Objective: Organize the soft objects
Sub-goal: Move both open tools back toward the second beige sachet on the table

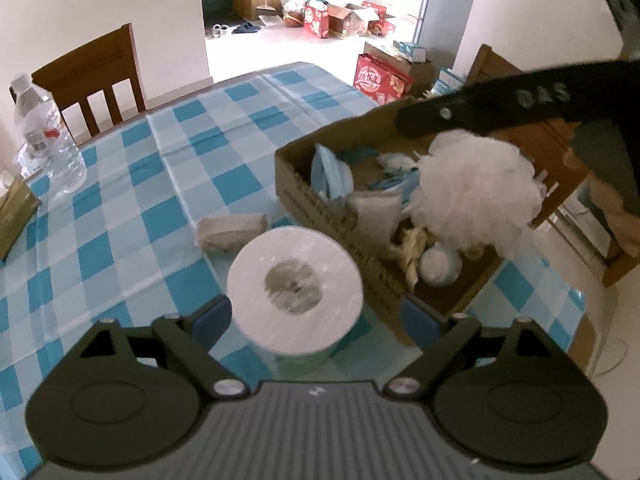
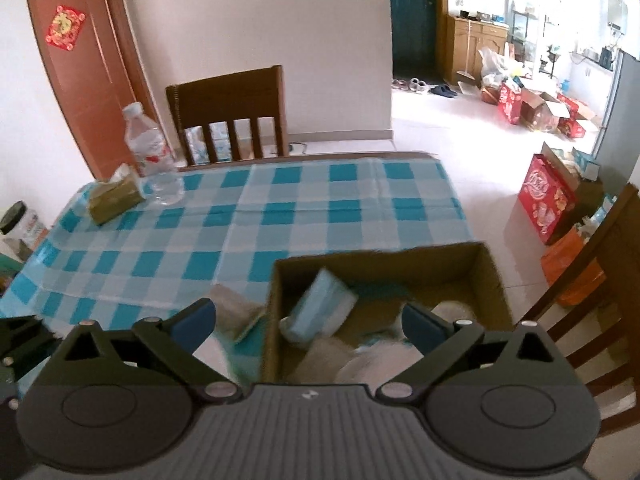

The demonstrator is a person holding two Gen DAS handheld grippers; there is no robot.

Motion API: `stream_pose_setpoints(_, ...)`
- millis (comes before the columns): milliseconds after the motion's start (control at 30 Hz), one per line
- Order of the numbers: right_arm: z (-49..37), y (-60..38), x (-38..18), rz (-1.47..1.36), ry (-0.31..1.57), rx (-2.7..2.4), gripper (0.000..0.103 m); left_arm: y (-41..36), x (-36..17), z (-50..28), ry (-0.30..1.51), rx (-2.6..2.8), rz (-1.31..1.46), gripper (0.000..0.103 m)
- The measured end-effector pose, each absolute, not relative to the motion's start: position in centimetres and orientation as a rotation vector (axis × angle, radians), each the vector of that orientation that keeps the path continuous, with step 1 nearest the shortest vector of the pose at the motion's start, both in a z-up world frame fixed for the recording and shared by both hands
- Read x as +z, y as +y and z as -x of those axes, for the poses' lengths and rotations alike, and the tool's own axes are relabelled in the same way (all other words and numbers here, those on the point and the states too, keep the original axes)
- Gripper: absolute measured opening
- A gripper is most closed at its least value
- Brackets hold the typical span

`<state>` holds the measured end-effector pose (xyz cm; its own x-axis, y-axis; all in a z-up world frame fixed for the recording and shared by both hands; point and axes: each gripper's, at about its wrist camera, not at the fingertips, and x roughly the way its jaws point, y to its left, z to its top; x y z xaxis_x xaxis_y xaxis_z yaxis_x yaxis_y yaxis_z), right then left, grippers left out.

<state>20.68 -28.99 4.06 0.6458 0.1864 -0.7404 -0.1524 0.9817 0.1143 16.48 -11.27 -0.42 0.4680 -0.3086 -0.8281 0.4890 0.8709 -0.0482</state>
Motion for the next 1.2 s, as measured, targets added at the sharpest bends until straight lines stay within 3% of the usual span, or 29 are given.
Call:
stream_pose_setpoints(467, -17.4, -22.3, 2.0, -0.04, 0.908, 0.29, 0.101, -4.7, -1.4, -17.2, 0.984, -0.486, -0.274, 0.091)
stream_pose_setpoints(1200, -19.2, -12.3, 0.1, 0.017, 0.993, 0.396, 0.099, -0.5, -6.5, -27.7, 1.031, -0.648, -0.39, 0.092)
